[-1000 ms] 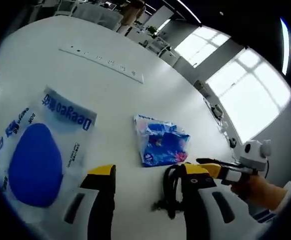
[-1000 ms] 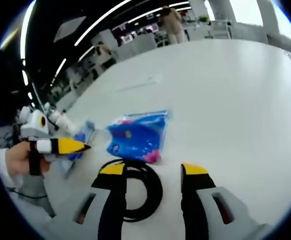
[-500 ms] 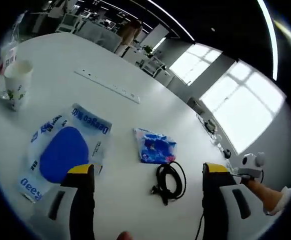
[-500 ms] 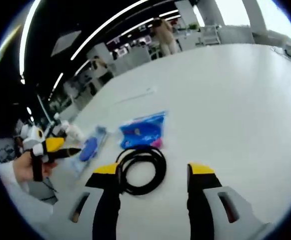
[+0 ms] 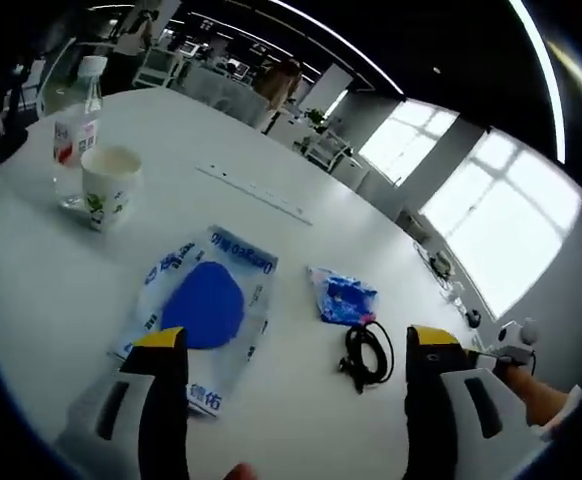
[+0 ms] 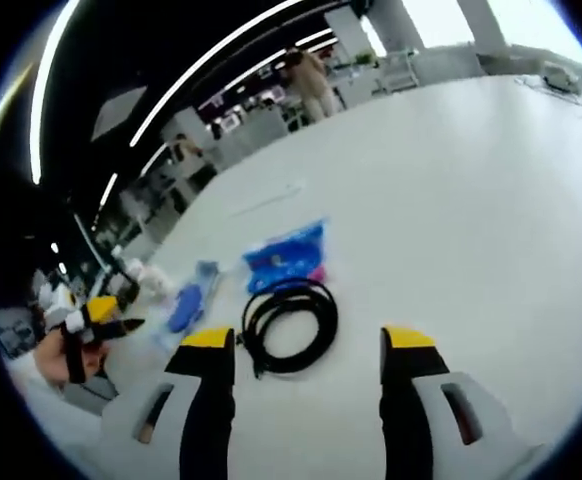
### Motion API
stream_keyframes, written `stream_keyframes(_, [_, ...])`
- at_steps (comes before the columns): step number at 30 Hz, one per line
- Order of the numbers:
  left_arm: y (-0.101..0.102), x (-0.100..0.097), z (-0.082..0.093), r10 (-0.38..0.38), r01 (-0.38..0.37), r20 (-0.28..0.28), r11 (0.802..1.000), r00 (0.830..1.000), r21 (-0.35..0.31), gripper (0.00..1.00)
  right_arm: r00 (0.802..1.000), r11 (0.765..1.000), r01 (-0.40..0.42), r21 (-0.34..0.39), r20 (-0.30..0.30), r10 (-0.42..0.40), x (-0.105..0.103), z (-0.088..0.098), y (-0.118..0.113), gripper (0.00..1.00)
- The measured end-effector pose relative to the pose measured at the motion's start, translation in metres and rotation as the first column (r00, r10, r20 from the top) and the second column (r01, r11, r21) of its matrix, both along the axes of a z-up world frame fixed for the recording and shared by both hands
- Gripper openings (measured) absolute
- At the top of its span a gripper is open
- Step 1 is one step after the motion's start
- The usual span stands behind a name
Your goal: Arrange the tabletop items into an orderly group along one side of the table until the central work area is clear of visible clutter.
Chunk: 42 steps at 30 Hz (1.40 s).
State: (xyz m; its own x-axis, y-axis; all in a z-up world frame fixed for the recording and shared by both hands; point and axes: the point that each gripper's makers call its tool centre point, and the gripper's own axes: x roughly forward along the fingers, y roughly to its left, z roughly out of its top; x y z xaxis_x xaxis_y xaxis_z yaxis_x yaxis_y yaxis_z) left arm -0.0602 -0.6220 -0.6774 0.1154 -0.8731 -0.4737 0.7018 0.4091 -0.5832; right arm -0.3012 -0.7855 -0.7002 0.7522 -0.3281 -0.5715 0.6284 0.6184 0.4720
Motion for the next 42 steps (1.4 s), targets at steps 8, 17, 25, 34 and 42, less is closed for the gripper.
stream_keyframes(8, [0.026,0.012,-0.010,0.053,-0.053,0.001,0.998,0.999,0.041,0.91,1.000,1.000,0.025,0.005,-0.006,-0.025,-0.009,0.000,-0.005,0.56])
stream_keyframes(17, [0.044,0.028,-0.014,0.113,-0.114,0.008,0.992,0.994,0.053,0.91,1.000,0.999,0.030,0.011,-0.001,-0.030,-0.008,0.002,-0.005,0.55])
stream_keyframes(25, [0.046,0.027,-0.018,0.120,-0.119,-0.002,0.991,0.993,0.062,0.89,1.000,1.000,0.018,0.021,-0.008,-0.018,-0.004,0.001,-0.001,0.53])
stream_keyframes(34, [0.054,0.027,-0.028,0.146,-0.142,-0.044,0.986,0.988,0.082,0.84,0.999,0.999,0.025,0.028,-0.022,-0.025,-0.008,0.000,-0.002,0.51])
stream_keyframes(42, [0.063,0.031,-0.037,0.179,-0.171,-0.075,0.980,0.981,0.100,0.81,0.999,1.000,-0.004,0.014,-0.039,0.005,0.003,0.006,-0.009,0.51])
